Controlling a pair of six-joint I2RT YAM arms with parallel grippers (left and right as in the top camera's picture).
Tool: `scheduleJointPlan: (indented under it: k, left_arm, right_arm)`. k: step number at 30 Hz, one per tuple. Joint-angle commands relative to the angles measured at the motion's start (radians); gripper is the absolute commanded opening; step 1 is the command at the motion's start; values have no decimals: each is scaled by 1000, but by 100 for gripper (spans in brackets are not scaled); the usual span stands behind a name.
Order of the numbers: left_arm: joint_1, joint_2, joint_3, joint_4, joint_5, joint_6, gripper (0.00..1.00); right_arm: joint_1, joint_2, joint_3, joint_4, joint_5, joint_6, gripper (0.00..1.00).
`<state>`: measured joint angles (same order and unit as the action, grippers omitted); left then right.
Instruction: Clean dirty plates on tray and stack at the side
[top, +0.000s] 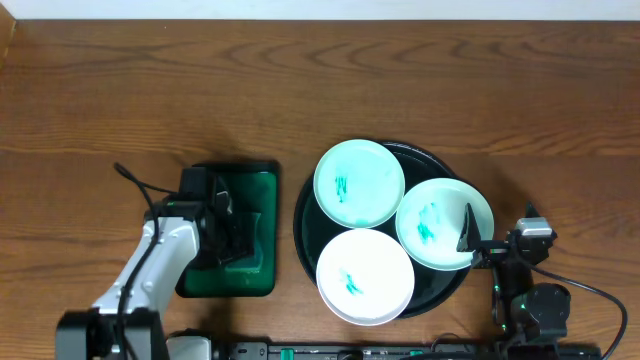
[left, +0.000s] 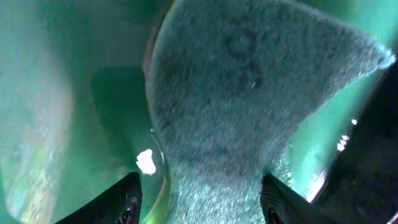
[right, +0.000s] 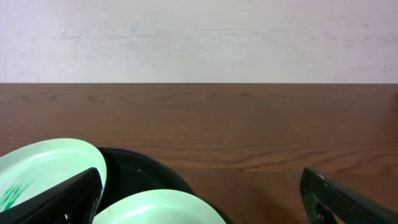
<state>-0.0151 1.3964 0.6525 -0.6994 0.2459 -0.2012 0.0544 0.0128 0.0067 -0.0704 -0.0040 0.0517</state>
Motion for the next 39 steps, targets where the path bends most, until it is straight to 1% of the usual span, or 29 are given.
scheduleJointPlan:
  k: [1,7,14,19,23,27,38,39]
  left_arm:
    - [-2,20,-6,17,-4,17,62]
    - [-3,-2,2,21,-6,18,61]
    - [-3,-93,6,-10,-42,17,61]
    - [-33,-142,6,-13,-50,17,58]
    - [-111,-134,6,-8,-100,11,58]
    - [-182,-97,6,-1,-177,-27,58]
    - [-187,-37,6,62,-195,-48,59]
    - [-187,-37,6,62,-195,-48,57]
  right_arm:
    - [-7,-1,-2,-5,-1,-8,99]
    - [-7,-1,-2,-5,-1,-8,99]
    - [-7,-1,-2,-5,-1,-8,99]
    - [-7,-1,-2,-5,-1,-8,99]
    - [-7,-1,-2,-5,-1,-8,99]
    - [-7,-1,-2,-5,-1,-8,99]
    - [-7,-1,-2,-5,-1,-8,99]
    - [-7,-1,-2,-5,-1,-8,99]
